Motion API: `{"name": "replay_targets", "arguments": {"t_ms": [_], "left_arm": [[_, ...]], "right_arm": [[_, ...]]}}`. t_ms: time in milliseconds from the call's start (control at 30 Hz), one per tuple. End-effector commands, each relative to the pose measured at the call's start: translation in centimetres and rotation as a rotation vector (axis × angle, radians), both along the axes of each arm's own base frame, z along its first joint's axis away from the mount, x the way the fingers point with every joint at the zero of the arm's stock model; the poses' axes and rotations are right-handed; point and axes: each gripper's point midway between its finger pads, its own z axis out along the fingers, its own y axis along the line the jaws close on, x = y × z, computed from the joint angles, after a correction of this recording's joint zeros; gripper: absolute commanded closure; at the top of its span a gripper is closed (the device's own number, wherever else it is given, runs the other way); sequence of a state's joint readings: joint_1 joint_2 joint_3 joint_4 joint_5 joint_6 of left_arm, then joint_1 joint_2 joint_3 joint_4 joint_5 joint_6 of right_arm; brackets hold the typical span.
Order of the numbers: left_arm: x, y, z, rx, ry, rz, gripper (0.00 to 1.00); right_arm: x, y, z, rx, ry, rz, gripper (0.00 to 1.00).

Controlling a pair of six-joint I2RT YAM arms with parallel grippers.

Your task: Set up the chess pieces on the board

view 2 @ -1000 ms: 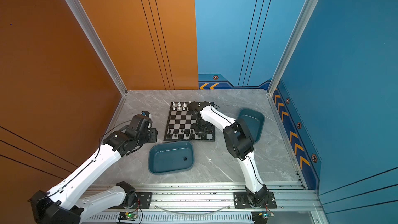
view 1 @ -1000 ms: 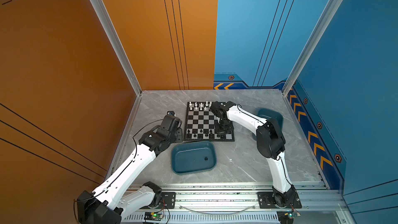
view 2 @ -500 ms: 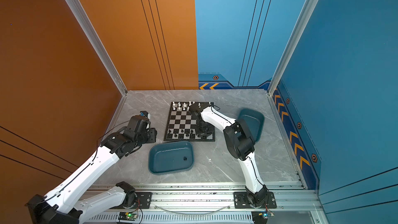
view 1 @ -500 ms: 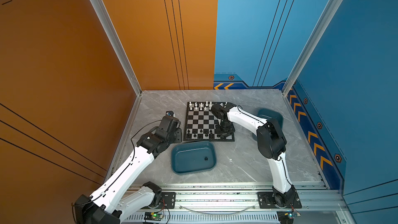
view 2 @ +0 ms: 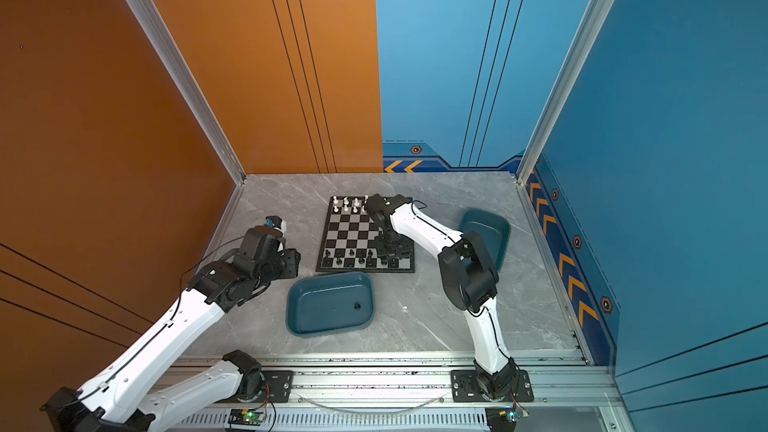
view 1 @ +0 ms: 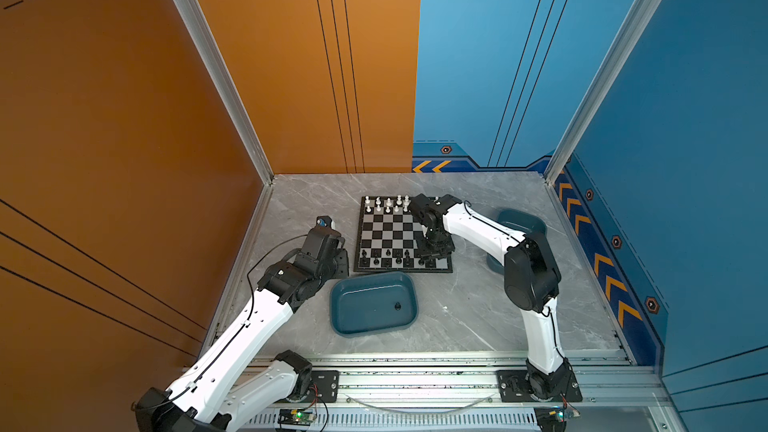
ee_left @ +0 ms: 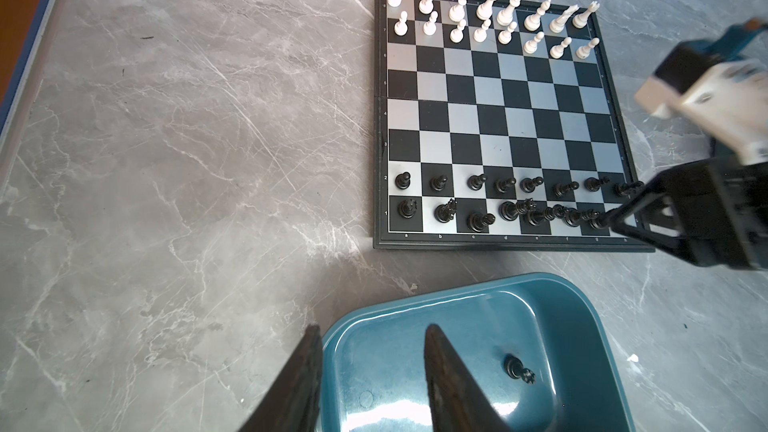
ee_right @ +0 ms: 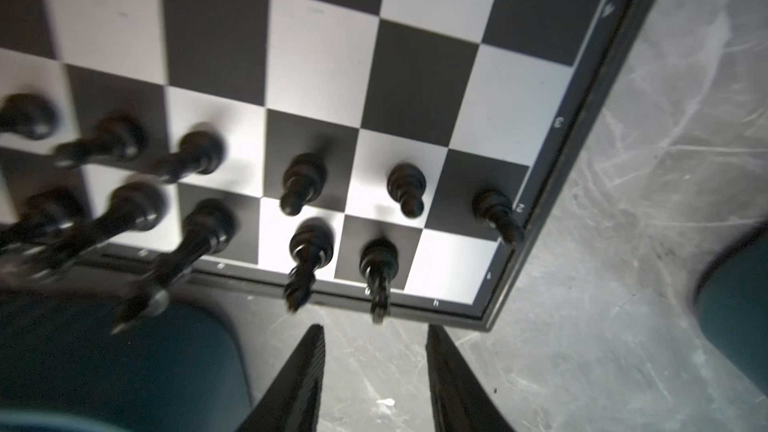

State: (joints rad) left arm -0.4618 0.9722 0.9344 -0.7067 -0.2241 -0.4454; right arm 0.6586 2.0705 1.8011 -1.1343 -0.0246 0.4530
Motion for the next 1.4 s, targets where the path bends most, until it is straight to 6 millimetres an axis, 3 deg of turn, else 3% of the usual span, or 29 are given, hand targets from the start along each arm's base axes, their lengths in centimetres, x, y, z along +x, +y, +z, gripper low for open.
{"name": "replay_targets", "arguments": {"t_ms": [0,167,400,567,700,933,1067,1100,1133,1367], "left_arm": [[-0.9,1.2,-0.2,0.014,0.016,0.040,0.57],[-3.4,2.3,-1.2,-0.032,0.043,0.080,0.56],[-6.1,3.5,-2.2,-0.047,0.077,0.110,0.55],[-7.1,3.3,-2.1,-0.108,0.058,0.116,0.52],[-7.3,2.9,-1.9,-0.127,0.054,0.096,0.51],[-7.6,2.2,-1.4,-0.148,0.049,0.050,0.42],[-7.5,2.2,-0.9,-0.150,0.035,0.044,0.42],[-7.5,2.2,-0.9,-0.146,0.035,0.043,0.42],[-7.5,2.3,-0.8,-0.144,0.033,0.044,0.41],[-7.1,2.3,-0.6,-0.127,0.030,0.045,0.41]], "right_arm": [[-1.1,0.9,4.4,0.035,-0.050,0.010,0.59],[-4.4,4.3,6.3,0.066,-0.058,0.089,0.60],[-9.5,7.8,4.7,0.084,-0.019,0.208,0.60],[-10.2,9.2,3.7,0.081,-0.032,0.241,0.60],[-11.1,9.9,1.1,0.093,0.000,0.243,0.59],[-12.0,11.0,-1.8,0.079,0.036,0.273,0.58],[-12.2,11.5,-2.4,0.086,0.044,0.283,0.58],[-12.2,11.5,-2.4,0.085,0.046,0.283,0.59],[-12.3,11.3,-3.7,0.061,0.067,0.282,0.59],[-12.7,10.6,-5.0,0.036,0.092,0.278,0.59]]}}
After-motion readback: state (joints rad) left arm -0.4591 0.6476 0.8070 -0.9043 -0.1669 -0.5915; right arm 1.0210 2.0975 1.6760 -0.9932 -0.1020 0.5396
